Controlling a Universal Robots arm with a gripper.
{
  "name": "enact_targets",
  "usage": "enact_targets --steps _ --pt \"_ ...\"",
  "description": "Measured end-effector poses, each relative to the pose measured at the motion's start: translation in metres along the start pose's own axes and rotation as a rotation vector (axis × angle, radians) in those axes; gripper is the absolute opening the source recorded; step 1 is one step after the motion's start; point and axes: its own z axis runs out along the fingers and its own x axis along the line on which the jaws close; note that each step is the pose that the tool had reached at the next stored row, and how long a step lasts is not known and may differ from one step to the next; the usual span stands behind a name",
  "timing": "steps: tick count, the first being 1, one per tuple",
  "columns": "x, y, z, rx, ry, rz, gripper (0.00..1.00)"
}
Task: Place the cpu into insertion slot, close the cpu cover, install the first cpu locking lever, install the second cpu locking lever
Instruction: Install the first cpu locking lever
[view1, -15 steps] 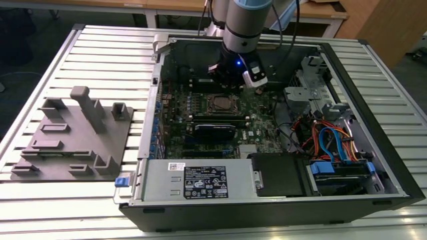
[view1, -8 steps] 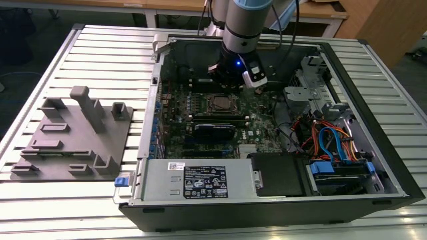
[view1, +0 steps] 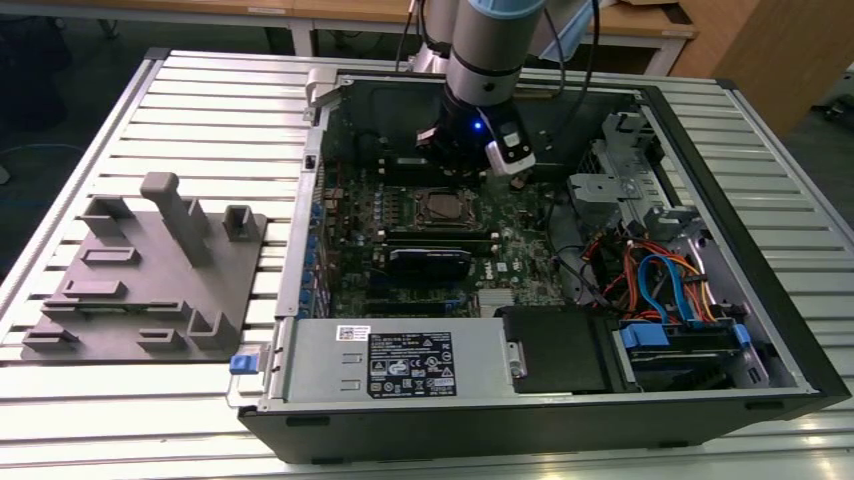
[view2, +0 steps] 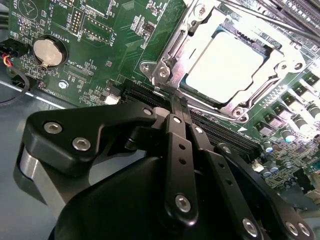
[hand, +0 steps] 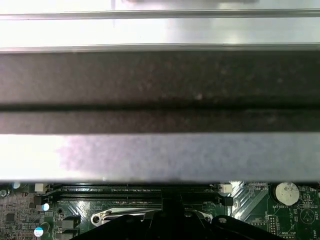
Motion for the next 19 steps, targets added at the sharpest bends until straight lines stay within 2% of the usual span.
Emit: enact_targets --steps 4,10,18,19 --pt "0.0000 -0.0001 0.0008 0.0043 0.0001 0.000 0.11" --pt "-0.0001 -0.0006 0.0032 0.0053 0.0000 0.000 0.11" --pt "-0.0001 -0.0002 0.0012 0.0054 -0.0002 0.000 0.11" --pt "-0.0001 -0.0003 0.0014 0.0092 -0.0001 0.000 0.11"
